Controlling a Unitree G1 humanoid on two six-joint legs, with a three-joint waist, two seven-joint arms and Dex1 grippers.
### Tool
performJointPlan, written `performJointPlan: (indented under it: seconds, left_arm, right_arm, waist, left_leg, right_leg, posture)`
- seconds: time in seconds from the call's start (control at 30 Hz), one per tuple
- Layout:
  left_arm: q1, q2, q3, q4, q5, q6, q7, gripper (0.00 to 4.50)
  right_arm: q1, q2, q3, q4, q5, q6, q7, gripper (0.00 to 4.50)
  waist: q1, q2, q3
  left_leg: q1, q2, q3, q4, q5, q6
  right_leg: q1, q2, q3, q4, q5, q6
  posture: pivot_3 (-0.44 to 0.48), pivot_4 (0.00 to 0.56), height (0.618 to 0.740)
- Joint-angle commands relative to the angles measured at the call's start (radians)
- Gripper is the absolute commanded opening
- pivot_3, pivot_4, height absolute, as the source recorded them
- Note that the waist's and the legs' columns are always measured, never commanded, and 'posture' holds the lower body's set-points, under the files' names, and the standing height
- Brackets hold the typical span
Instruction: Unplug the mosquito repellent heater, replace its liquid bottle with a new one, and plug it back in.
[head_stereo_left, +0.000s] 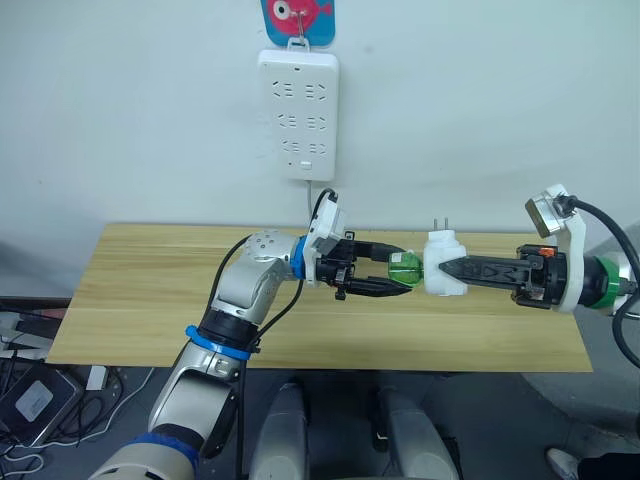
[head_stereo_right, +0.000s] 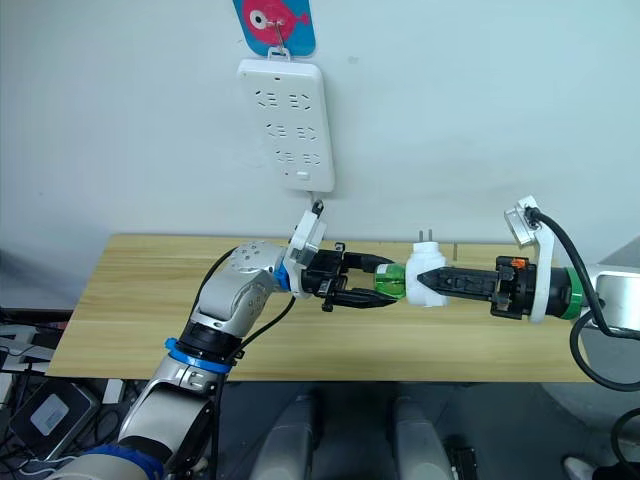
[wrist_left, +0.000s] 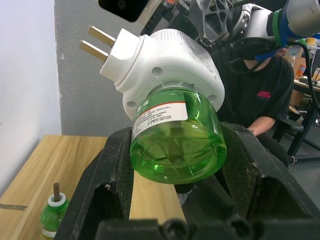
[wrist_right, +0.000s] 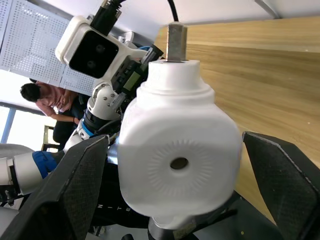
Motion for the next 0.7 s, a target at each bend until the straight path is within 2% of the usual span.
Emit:
performJointPlan:
  seconds: [0.03, 0.17, 0.3, 0.37, 0.57, 0.63, 0.7]
  left_arm:
    - [-0.010, -0.009, -0.003, -0.043, -0.018, -0.006, -0.012, 2.25]
    - [-0.010, -0.010, -0.003, -0.041, -0.015, -0.009, -0.010, 2.25]
    - [-0.010, -0.006, -0.008, -0.039, -0.001, -0.006, 0.001, 2.25]
    - [-0.011, 0.003, -0.013, -0.035, 0.017, -0.017, 0.007, 3.00]
    - [-0.028, 0.054, -0.016, -0.004, 0.110, -0.124, 0.030, 4.50]
    - [-0.030, 0.076, -0.026, -0.003, 0.172, -0.195, 0.062, 4.50]
    - [-0.038, 0.073, -0.039, 0.012, 0.270, -0.293, 0.160, 4.50]
  right_arm:
    - [-0.015, -0.005, -0.006, -0.017, 0.026, -0.006, 0.014, 4.11]
    - [-0.017, -0.004, -0.003, -0.022, 0.026, -0.004, 0.026, 2.99]
    - [-0.021, 0.006, 0.000, -0.023, 0.026, -0.025, -0.002, 2.96]
    - [-0.015, 0.009, -0.003, -0.023, 0.026, -0.035, -0.020, 2.96]
    - [0.026, 0.006, -0.013, -0.037, 0.016, -0.088, -0.123, 2.96]
    - [0.040, 0.017, -0.015, -0.046, 0.001, -0.119, -0.178, 2.96]
    - [0.048, 0.023, -0.005, -0.065, -0.023, -0.144, -0.246, 2.96]
  waist:
    - [0.000, 0.000, 0.000]
    - [0.000, 0.000, 0.000]
    - [0.000, 0.000, 0.000]
    - [0.000, 0.000, 0.000]
    - [0.000, 0.000, 0.000]
    - [0.000, 0.000, 0.000]
    - [0.001, 0.000, 0.000]
  left_leg:
    - [0.000, 0.000, 0.000, 0.000, 0.000, 0.000]
    - [0.000, 0.000, 0.000, 0.000, 0.000, 0.000]
    - [0.000, 0.000, 0.000, 0.000, 0.000, 0.000]
    - [0.000, 0.000, 0.000, 0.000, 0.000, 0.000]
    - [-0.001, 0.000, 0.000, 0.000, 0.000, 0.000]
    - [-0.001, 0.000, 0.000, 0.000, 0.000, 0.000]
    - [-0.001, 0.000, 0.000, 0.000, 0.000, 0.000]
  right_leg:
    - [0.000, 0.000, 0.000, 0.000, 0.000, 0.000]
    - [0.000, 0.000, 0.000, 0.000, 0.000, 0.000]
    - [0.000, 0.000, 0.000, 0.000, 0.000, 0.000]
    - [0.000, 0.000, 0.000, 0.000, 0.000, 0.000]
    - [0.000, 0.000, 0.000, 0.000, 0.000, 0.000]
    - [0.000, 0.000, 0.000, 0.000, 0.000, 0.000]
    - [0.000, 0.000, 0.000, 0.000, 0.000, 0.000]
  posture:
    - [0.091, 0.272, 0.740]
    - [0.093, 0.271, 0.740]
    - [0.094, 0.270, 0.740]
    - [0.094, 0.270, 0.740]
    - [0.093, 0.266, 0.740]
    - [0.094, 0.262, 0.740]
    - [0.097, 0.259, 0.740]
